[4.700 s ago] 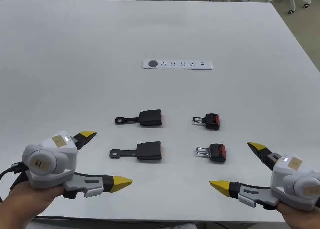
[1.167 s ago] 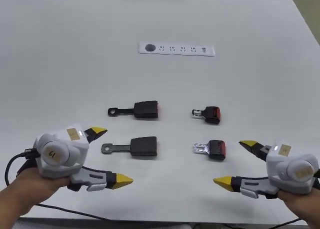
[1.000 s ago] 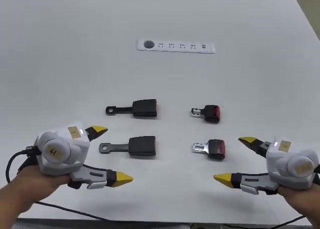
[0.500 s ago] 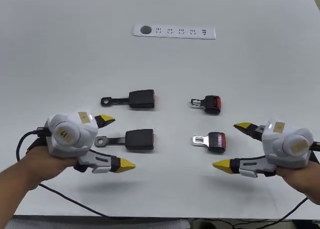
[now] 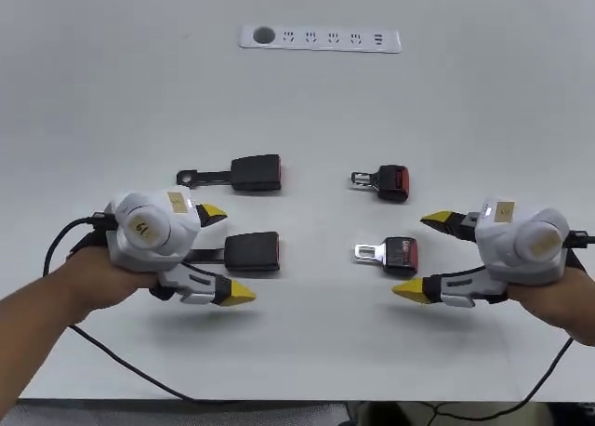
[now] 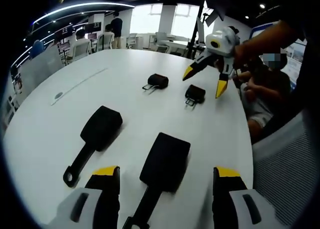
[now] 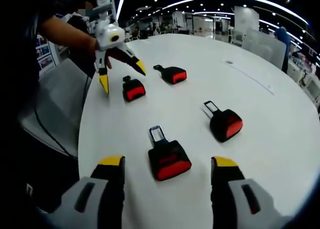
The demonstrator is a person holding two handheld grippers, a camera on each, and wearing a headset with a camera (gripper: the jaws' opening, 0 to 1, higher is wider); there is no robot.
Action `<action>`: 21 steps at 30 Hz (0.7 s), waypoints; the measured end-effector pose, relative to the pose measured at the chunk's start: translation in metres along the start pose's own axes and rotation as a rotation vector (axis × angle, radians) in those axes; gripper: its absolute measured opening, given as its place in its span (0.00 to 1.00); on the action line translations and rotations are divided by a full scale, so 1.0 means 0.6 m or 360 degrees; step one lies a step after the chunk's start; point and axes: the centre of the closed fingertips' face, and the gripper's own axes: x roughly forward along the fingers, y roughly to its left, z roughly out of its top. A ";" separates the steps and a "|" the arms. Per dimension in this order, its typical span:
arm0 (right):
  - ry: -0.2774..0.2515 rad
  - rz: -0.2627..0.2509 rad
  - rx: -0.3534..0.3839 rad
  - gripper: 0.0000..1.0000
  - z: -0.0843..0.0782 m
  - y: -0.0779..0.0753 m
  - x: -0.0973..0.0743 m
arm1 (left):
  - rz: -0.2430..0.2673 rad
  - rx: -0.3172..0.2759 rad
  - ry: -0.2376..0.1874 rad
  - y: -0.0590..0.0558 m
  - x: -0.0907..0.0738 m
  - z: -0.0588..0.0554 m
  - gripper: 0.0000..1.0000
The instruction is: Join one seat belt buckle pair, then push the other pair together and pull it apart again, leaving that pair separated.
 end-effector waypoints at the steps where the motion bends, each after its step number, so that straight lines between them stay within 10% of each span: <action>1: 0.0012 0.0011 -0.0008 0.71 -0.002 0.001 0.001 | -0.0011 0.0000 0.0013 0.000 0.003 -0.003 0.77; 13: 0.0066 0.0104 -0.0054 0.63 -0.021 -0.004 0.012 | -0.0044 0.0125 0.0078 0.003 0.015 -0.008 0.64; 21: 0.0109 0.0144 -0.0085 0.58 -0.027 -0.007 0.019 | 0.0002 0.0397 0.0139 0.016 0.016 -0.018 0.48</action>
